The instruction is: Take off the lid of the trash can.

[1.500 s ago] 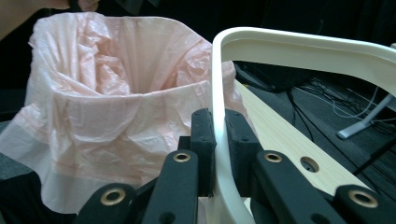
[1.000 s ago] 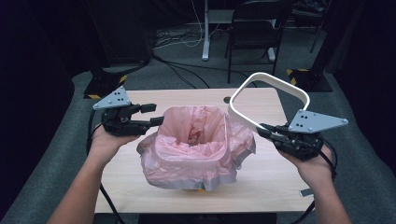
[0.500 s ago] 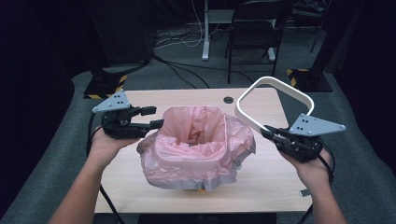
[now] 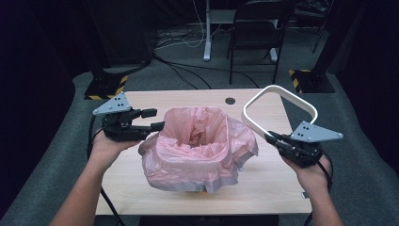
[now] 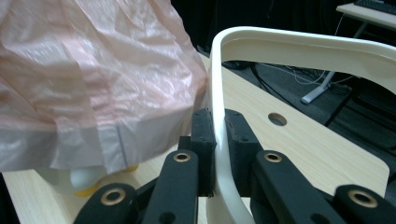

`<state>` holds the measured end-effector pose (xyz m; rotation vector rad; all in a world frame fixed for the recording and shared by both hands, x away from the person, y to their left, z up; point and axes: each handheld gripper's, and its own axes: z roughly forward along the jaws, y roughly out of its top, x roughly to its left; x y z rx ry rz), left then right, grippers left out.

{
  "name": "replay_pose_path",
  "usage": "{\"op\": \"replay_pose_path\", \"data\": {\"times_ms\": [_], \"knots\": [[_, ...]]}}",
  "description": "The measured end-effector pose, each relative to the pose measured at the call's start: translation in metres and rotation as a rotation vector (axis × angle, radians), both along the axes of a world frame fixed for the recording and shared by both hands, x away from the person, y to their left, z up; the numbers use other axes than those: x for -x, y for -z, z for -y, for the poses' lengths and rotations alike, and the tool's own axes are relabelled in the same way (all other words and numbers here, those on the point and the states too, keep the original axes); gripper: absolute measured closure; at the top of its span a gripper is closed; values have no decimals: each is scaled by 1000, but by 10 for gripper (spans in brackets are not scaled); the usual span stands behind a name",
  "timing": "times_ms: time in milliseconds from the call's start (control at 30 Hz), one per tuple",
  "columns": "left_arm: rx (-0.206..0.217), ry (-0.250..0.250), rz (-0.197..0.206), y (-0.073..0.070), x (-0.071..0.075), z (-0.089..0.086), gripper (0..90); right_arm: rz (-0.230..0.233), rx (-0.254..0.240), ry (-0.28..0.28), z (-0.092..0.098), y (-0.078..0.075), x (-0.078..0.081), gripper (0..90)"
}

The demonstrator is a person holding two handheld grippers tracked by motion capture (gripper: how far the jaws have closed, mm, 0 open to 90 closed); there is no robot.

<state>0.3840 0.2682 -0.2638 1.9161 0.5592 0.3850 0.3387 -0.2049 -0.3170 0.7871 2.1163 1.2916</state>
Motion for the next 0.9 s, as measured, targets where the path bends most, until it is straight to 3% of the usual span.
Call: {"op": "replay_pose_path", "data": {"times_ms": [433,900], "knots": [[0,3,2,0,1,1,440,-35,-14,46,8,25,-4,831],[1,2,4,0,1,1,441,-49,6,72,5,51,-6,831]]}}
